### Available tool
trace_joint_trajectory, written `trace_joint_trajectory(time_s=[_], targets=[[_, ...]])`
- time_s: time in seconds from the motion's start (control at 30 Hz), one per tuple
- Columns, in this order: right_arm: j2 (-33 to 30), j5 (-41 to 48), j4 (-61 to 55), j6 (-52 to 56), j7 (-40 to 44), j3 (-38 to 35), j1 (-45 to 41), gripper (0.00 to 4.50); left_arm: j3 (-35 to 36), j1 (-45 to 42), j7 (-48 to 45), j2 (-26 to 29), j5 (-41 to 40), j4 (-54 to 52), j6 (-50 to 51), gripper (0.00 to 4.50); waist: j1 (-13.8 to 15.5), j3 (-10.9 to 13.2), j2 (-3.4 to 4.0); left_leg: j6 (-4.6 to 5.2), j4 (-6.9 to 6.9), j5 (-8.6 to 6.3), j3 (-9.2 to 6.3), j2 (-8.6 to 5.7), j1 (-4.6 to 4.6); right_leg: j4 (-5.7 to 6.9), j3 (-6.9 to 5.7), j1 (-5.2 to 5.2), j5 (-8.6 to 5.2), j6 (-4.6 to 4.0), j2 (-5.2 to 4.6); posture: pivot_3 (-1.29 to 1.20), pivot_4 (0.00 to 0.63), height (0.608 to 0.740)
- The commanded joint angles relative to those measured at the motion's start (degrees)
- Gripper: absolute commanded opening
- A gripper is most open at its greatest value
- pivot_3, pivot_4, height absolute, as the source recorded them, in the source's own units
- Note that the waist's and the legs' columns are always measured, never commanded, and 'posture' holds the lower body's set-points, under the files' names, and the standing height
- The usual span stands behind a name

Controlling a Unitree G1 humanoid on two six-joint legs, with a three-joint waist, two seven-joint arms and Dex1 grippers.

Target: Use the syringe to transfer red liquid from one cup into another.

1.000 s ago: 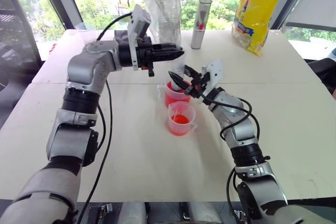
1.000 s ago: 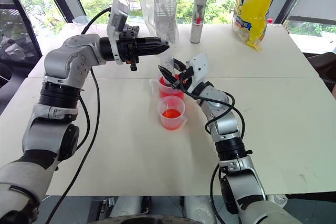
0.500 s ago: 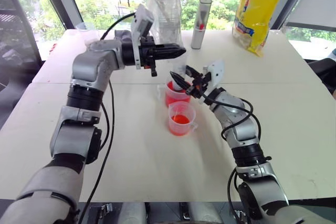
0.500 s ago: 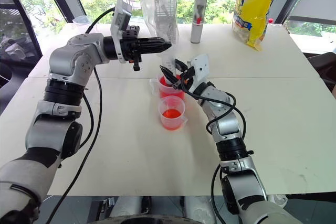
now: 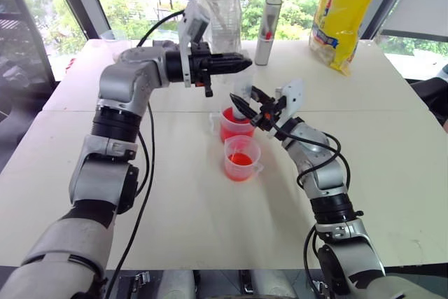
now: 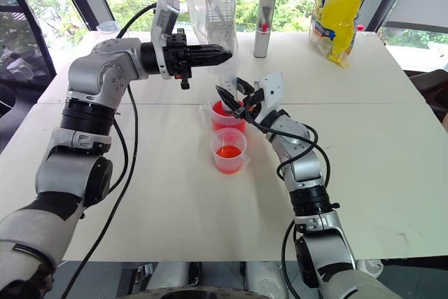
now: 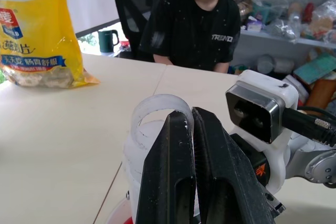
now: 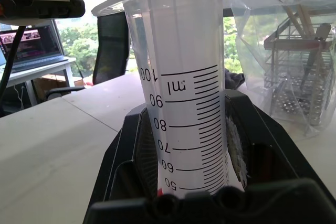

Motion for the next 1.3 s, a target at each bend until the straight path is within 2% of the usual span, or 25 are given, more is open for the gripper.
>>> trace_joint_trajectory(time_s=[0.03, 1.0, 1.03, 1.07, 1.17, 1.3], targets=[[0.18, 0.14, -0.52, 1.01, 1.26, 1.67, 1.33, 1.42, 4.00, -4.37, 1.15, 0.26, -1.51, -2.93, -3.02, 0.03, 0.02, 0.00, 0.00, 0.00, 0.00, 0.00, 0.00, 0.00, 0.00, 0.00, 0.00, 0.00, 0.00, 0.00, 0.00, 0.00, 0.150, 0.740], [-0.38, 0.90, -2.68, 2.30, 1.53, 1.70, 0.22, 1.42, 4.25, -3.20, 1.95, 0.75, -1.77, -5.39, -1.59, 0.03, 0.03, 0.00, 0.00, 0.00, 0.00, 0.00, 0.00, 0.00, -0.01, 0.00, 0.00, 0.00, 0.00, 0.00, 0.00, 0.00, 0.150, 0.740], [-0.42, 1.00, -3.02, 2.50, 1.43, 1.58, -0.11, 1.42, 4.12, -3.00, 2.11, 0.83, -1.63, -5.39, -1.40, 0.61, -0.01, 0.00, 0.00, 0.00, 0.00, 0.00, 0.00, 0.00, -0.01, 0.00, 0.00, 0.00, 0.00, 0.00, 0.00, 0.00, 0.150, 0.740], [-0.44, 1.19, -3.44, 2.77, 1.35, 1.40, -0.53, 1.42, 4.01, -2.69, 2.05, 0.92, -1.60, -5.47, -1.24, 0.89, -0.02, 0.00, 0.00, 0.00, 0.00, 0.00, 0.00, 0.00, -0.01, 0.00, 0.00, 0.00, 0.00, 0.00, 0.00, 0.00, 0.150, 0.740], [-0.53, 1.41, -4.41, 3.40, 1.28, 1.08, -1.44, 1.42, 3.71, -1.68, 1.84, 1.18, -1.46, -6.20, -1.08, 2.28, 0.03, 0.00, 0.00, 0.00, 0.01, 0.00, 0.00, 0.00, 0.00, 0.01, 0.00, 0.00, 0.00, 0.00, 0.00, 0.00, 0.150, 0.740], [-0.62, 1.67, -5.49, 4.10, 1.23, 0.79, -2.45, 1.42, 3.65, -0.66, 1.98, 1.67, -0.85, -6.64, -1.35, 4.28, 0.07, 0.00, 0.00, 0.00, 0.01, 0.00, 0.00, 0.00, -0.01, 0.01, 0.00, 0.00, 0.00, 0.00, -0.01, 0.00, 0.150, 0.740]])
